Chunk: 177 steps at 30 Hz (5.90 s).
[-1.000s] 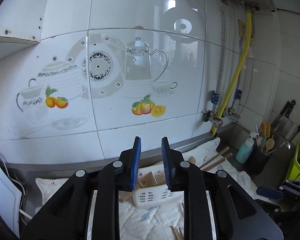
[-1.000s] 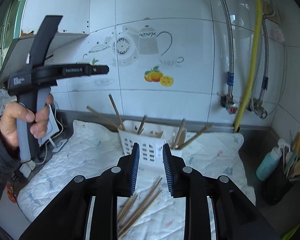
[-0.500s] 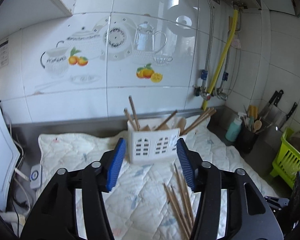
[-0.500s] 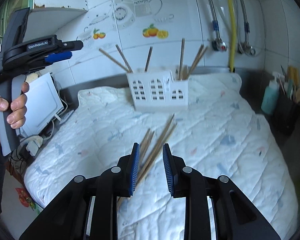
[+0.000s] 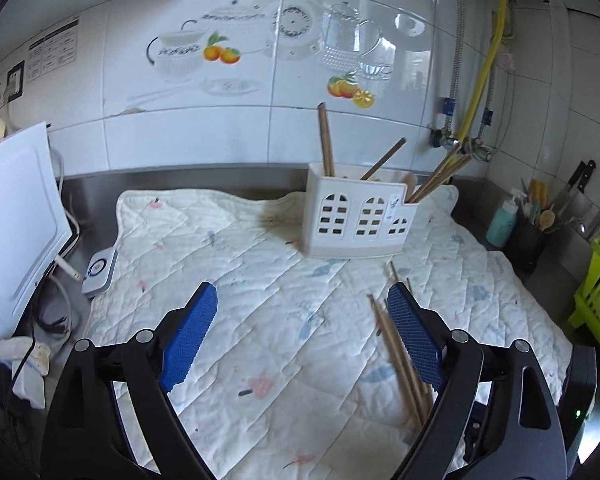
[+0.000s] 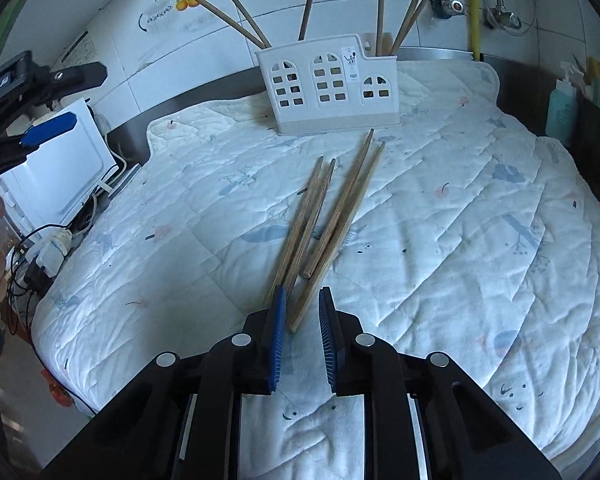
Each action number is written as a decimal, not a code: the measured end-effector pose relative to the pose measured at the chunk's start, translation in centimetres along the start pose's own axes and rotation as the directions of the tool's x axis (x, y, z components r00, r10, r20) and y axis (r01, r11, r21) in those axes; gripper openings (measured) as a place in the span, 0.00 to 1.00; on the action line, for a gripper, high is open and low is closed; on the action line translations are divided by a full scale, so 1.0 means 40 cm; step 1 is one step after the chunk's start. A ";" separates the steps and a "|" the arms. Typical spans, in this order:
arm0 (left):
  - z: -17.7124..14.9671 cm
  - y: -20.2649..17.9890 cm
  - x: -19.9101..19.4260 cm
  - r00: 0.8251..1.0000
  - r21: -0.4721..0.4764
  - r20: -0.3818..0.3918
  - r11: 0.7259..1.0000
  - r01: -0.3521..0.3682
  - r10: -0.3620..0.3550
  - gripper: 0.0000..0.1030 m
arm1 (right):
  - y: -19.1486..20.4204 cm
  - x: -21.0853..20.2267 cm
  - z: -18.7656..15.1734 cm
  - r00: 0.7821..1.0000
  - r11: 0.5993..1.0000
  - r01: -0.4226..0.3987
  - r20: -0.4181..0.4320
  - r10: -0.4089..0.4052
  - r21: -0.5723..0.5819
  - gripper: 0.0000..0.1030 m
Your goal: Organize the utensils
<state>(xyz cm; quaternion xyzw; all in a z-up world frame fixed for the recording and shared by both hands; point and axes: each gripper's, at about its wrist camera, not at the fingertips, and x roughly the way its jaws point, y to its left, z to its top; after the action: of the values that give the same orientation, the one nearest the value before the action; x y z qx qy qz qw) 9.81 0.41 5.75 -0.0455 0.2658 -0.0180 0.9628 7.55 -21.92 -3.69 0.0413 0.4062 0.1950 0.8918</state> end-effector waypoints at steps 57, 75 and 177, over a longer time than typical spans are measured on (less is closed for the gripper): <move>-0.319 -0.220 0.166 0.934 0.096 -0.347 0.987 0.126 -0.086 0.57 | -0.108 0.000 -0.029 0.996 0.996 0.083 -0.025 -0.083 0.020 0.07; -0.317 -0.221 0.185 0.949 0.117 -0.314 0.992 0.046 -0.007 0.30 | -0.103 0.001 -0.032 0.995 0.996 0.093 -0.019 -0.093 -0.009 0.07; 0.424 -0.168 0.075 0.958 0.188 0.078 0.948 0.258 -0.277 0.05 | -0.109 -0.030 0.830 0.984 0.973 0.105 0.166 -0.072 -0.205 0.07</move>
<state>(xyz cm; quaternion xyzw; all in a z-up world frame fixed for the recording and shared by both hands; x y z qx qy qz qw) 21.02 -5.13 19.38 0.0032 0.2045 -0.1696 0.9641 32.79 -23.59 18.27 -0.0574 0.3129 0.1934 0.9281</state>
